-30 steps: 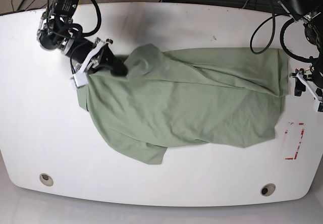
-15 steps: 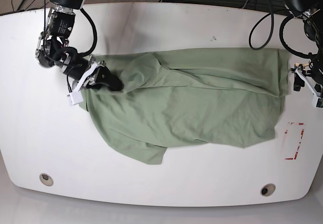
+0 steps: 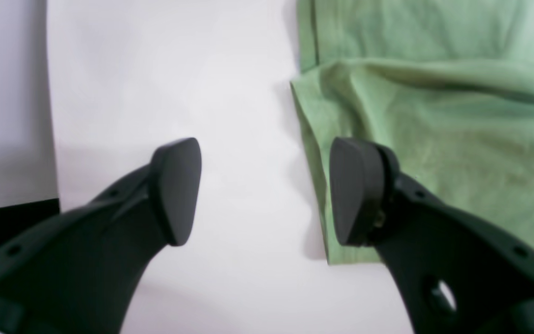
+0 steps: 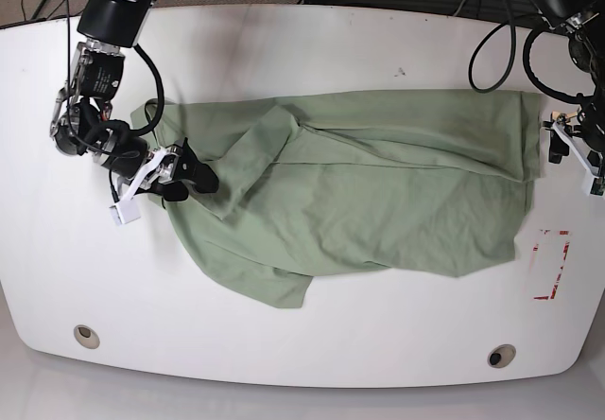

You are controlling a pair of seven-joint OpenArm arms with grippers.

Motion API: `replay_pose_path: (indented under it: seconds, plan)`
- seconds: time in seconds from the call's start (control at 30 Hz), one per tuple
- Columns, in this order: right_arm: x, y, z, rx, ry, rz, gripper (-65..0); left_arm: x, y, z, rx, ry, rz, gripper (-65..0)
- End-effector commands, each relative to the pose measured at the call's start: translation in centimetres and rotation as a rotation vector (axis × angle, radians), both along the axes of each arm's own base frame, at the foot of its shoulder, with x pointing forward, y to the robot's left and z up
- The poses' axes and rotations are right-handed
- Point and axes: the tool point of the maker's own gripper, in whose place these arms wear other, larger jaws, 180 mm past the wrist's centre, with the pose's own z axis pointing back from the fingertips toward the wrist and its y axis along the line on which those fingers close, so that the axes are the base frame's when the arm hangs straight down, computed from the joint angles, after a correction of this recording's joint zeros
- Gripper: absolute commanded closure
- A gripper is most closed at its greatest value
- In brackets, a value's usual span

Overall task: Layout the t-shirt on the table in an organized manner, then fold the t-shirt properly
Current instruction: 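Lower the open right gripper onto the bunched shirt fabric and grasp it, then pull the grasped fabric with the right gripper toward the robot, smoothing the shirt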

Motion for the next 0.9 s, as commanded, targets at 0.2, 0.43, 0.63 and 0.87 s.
replay_pose_path:
  seconds: [0.2,0.43,0.63,0.87]
  plan:
    - [-3.2,-3.8,1.4,-0.205,-0.036,0.03,-53.1,1.5,-0.8,3.3,0.062,-0.087,-0.057,-40.8]
    - [-6.6,-5.2,-0.5,-0.431,-0.021,0.036,-53.1,0.5,-1.0,3.0,0.072,-0.075,-0.063,-40.8]
    - [-7.7,-5.7,-3.2,-0.557,-0.002,0.003,-53.1,0.4,-1.2,2.6,0.062,-0.069,-0.062,-40.8]
    - [-8.0,-6.3,-6.2,-0.606,0.049,-0.043,-53.1,0.2,-1.9,2.0,0.037,-0.067,-0.057,-40.8]
